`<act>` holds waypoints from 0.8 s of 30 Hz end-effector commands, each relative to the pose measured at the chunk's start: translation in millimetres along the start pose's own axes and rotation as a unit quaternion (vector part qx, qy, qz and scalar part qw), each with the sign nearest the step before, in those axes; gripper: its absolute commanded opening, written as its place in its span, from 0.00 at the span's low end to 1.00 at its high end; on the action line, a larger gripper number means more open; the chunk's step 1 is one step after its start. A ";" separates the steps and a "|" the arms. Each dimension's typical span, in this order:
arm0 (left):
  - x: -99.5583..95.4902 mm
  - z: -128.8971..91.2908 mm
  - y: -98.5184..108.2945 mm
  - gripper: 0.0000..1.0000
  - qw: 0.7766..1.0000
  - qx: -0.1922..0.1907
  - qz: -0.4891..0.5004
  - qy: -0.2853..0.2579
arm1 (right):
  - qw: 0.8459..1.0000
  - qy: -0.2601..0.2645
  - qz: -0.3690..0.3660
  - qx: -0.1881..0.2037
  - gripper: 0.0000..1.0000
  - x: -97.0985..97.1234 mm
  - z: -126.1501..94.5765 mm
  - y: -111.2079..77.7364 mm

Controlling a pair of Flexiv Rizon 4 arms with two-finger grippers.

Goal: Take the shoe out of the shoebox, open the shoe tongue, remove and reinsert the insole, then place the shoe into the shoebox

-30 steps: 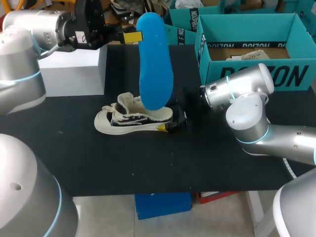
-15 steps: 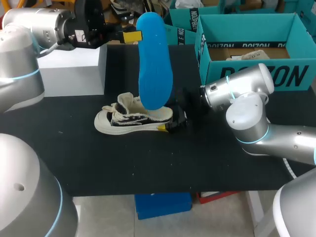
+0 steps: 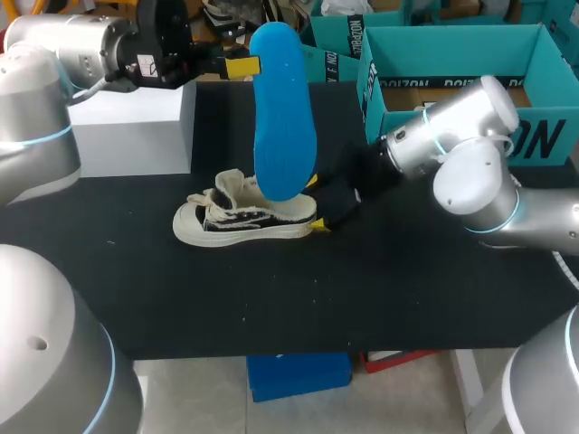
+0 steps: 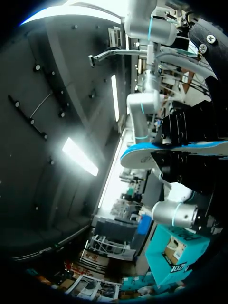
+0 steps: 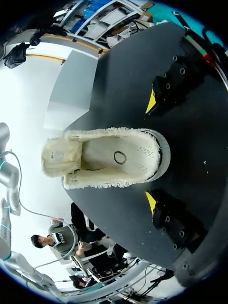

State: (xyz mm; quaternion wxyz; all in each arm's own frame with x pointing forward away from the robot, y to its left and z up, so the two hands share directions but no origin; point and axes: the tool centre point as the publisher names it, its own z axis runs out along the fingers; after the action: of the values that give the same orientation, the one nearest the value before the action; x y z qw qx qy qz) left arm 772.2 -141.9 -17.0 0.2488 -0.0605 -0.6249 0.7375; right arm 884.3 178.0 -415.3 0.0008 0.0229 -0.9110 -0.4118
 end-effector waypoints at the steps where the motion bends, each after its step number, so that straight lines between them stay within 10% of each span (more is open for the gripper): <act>1: 0.0 0.2 1.1 0.00 1.000 0.000 0.001 0.000 | 0.994 0.023 0.004 0.107 1.00 -5.1 -24.5 9.4; 10: 0.0 0.2 1.1 0.00 1.000 0.000 0.001 0.000 | 0.960 0.024 0.022 0.278 1.00 -8.3 -40.5 18.2; 24: 0.0 0.2 1.1 0.00 1.000 0.000 0.001 0.000 | 0.926 -0.012 0.019 0.377 1.00 -3.2 -43.5 27.6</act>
State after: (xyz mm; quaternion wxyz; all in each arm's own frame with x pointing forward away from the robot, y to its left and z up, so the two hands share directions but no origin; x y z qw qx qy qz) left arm 772.3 -142.1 -17.1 0.2488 -0.0606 -0.6249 0.7375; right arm 889.2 160.8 -370.1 -0.0102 0.0006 -0.9881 -0.1535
